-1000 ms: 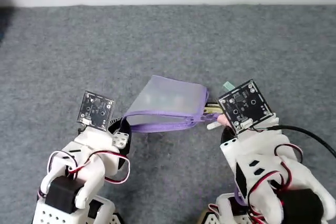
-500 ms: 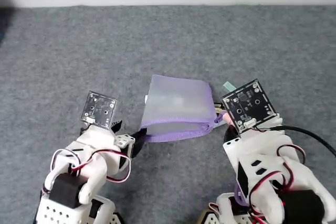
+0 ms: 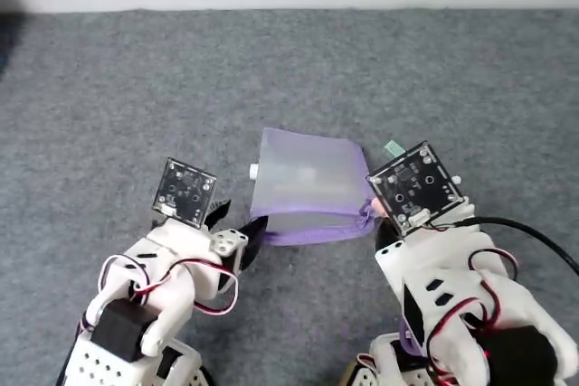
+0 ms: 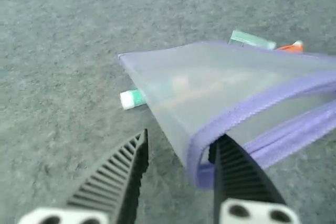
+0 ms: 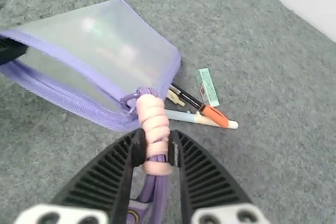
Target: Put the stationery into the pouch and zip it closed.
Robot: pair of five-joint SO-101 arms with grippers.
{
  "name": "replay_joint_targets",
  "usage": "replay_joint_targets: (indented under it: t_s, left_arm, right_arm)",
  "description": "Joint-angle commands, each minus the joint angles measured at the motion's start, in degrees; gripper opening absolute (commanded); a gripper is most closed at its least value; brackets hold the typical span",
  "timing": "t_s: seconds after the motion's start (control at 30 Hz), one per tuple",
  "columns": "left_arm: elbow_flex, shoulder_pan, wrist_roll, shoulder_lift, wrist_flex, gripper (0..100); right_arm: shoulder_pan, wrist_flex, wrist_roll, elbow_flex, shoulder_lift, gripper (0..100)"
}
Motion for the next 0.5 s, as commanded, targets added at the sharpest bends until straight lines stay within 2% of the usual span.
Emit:
replay_joint_targets:
  t_s: [0.0,0.33,0.47]
  left_arm:
    - [0.48,0.88,1.05,0.35,-2.73,16]
    - [8.40,0.79,0.97,0.35,-9.58,4]
    - [8.13,0.70,0.79,0.35,-8.18,1]
  right_arm:
    - [-0.75,2.07,0.18,-0.53,0.57,0.8]
    - [-0.57,2.07,0.18,-0.70,0.57,0.8]
    - [-0.57,1.80,0.18,-0.70,0.57,0.8]
